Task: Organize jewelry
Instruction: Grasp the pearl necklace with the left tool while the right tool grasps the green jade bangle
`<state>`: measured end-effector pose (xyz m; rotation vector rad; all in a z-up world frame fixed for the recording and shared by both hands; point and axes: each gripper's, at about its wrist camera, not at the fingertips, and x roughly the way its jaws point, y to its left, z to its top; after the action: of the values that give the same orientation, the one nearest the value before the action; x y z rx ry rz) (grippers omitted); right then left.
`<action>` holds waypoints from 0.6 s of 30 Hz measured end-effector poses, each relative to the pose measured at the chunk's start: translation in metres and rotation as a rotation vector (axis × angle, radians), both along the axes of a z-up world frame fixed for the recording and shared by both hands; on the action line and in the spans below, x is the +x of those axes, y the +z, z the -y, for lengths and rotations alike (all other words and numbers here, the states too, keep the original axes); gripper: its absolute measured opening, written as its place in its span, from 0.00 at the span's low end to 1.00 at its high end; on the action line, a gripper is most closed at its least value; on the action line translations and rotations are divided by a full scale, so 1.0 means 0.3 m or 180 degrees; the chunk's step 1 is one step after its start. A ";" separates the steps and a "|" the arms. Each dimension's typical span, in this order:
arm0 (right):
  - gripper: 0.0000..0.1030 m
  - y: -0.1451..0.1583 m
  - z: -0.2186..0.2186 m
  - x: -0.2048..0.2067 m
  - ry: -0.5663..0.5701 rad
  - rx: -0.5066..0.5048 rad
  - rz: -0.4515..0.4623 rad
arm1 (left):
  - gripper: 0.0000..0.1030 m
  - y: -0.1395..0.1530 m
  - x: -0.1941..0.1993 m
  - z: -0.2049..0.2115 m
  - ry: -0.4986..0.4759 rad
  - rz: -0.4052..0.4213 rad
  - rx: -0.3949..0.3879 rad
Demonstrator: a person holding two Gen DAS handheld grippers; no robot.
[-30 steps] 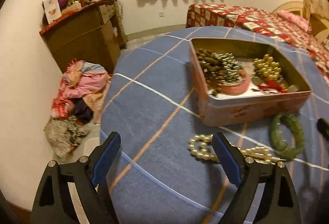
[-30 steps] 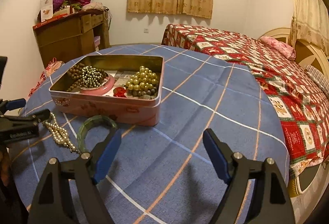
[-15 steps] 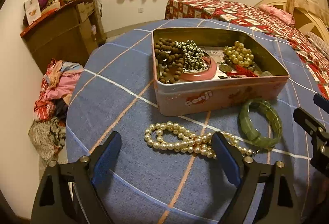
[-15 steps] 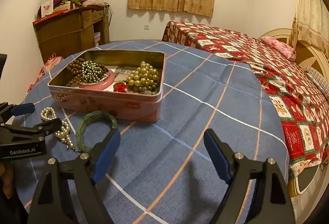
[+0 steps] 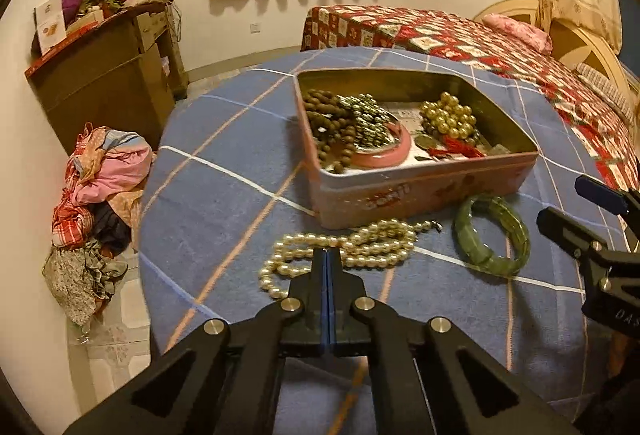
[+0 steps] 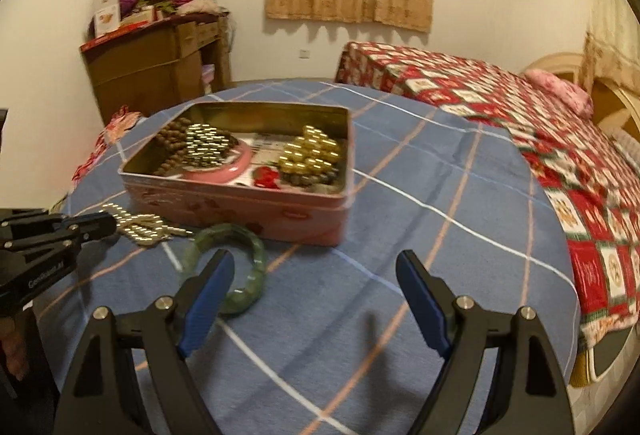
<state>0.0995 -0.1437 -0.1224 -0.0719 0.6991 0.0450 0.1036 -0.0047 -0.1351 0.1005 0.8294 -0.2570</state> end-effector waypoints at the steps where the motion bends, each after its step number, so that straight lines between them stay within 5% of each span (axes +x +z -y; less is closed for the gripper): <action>1: 0.83 0.002 -0.014 0.004 0.0037 -0.0003 -0.0007 | 0.00 0.004 -0.002 -0.006 0.0000 0.0005 -0.0026; 9: 0.83 -0.024 -0.099 0.056 0.0283 -0.0016 -0.0265 | 0.05 0.026 0.012 -0.066 0.0143 -0.0008 -0.0264; 10: 0.83 -0.032 -0.112 0.064 0.0320 -0.0062 -0.0314 | 0.20 0.018 0.019 -0.071 0.0178 -0.0051 -0.0277; 11: 0.83 -0.038 -0.118 0.066 0.0327 -0.0096 -0.0331 | 0.50 0.013 0.023 -0.075 0.0212 -0.0072 -0.0280; 13: 0.83 -0.052 -0.125 0.078 0.0315 -0.0141 -0.0401 | 0.79 0.015 0.014 -0.090 0.0341 0.0035 -0.0270; 16: 0.81 -0.068 -0.102 0.089 0.0288 -0.0043 -0.0518 | 0.80 0.022 0.014 -0.090 0.0317 0.0062 -0.0288; 17: 0.73 -0.070 -0.094 0.093 0.0303 0.0010 -0.0545 | 0.80 0.020 0.018 -0.086 0.0298 0.0040 -0.0304; 18: 0.53 -0.072 -0.088 0.094 0.0340 0.0065 -0.0570 | 0.80 0.019 0.019 -0.078 0.0259 0.0042 -0.0315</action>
<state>0.1276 -0.1173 -0.1441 -0.0864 0.8731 0.1626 0.1093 0.0187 -0.1294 -0.0242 0.8044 -0.2202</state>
